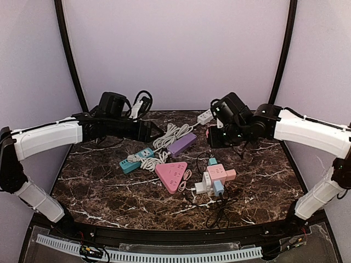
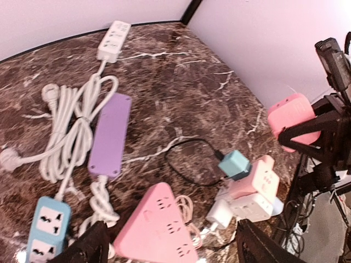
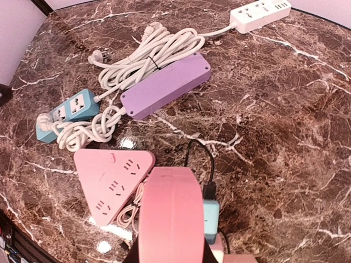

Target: Pull the plug off the socket

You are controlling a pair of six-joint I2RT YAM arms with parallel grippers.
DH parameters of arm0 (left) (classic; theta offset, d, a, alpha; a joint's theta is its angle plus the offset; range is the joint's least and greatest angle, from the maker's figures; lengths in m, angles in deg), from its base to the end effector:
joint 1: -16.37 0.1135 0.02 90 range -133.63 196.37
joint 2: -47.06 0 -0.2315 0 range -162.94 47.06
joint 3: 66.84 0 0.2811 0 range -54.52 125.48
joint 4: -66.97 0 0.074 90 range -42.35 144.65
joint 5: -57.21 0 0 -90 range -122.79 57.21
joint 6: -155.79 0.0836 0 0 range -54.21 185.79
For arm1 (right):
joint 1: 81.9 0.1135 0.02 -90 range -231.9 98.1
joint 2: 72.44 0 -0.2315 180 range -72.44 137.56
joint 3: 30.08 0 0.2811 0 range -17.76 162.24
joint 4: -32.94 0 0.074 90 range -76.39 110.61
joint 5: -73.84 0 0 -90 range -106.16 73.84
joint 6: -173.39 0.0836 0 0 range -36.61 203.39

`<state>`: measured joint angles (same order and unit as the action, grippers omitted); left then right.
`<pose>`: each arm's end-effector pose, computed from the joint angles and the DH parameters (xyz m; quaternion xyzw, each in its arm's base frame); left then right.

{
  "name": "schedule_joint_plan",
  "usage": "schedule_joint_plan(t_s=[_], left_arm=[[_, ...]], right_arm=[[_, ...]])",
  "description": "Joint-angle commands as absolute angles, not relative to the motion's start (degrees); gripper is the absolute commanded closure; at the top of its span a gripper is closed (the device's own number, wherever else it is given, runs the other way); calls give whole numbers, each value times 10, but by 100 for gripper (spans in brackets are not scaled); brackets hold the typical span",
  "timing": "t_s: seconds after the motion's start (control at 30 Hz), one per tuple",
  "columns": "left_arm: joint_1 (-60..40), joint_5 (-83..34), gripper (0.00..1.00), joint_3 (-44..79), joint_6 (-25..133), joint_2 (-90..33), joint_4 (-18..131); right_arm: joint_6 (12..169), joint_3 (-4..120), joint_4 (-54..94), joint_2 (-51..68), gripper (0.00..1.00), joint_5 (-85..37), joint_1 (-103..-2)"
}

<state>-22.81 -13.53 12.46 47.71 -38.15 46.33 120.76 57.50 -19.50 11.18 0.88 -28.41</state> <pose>0.3059 -0.2849 0.2469 0.2400 0.8083 -0.3733 0.3869 0.2438 0.2882 0.2477 -0.0777 0.9230 0.1525 0.3447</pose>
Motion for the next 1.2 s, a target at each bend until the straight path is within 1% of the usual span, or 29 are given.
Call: schedule_joint_plan(t_s=[0.0,0.1,0.23,0.47,0.6,0.7,0.93,1.17], left_arm=[[-190,-152,20,60,507,-344,426],[-182,-167,19,42,509,-334,439],[-181,-149,19,44,504,-345,441],[-181,-155,18,45,505,-355,433],[-181,-161,18,46,507,-360,430],[-181,-163,18,48,507,-364,428],[-181,-163,18,48,507,-365,425],[-181,-180,18,46,511,-355,423]], right_arm=[[1132,594,-153,158,100,-40,-333],[1106,598,-113,185,100,-82,-367],[1078,614,-70,227,100,-129,-405],[1067,654,-23,322,100,-207,-466],[1072,678,-9,371,100,-244,-485],[1075,693,-6,400,98,-249,-489],[1084,694,6,446,89,-249,-500],[1083,678,12,454,69,-238,-505]])
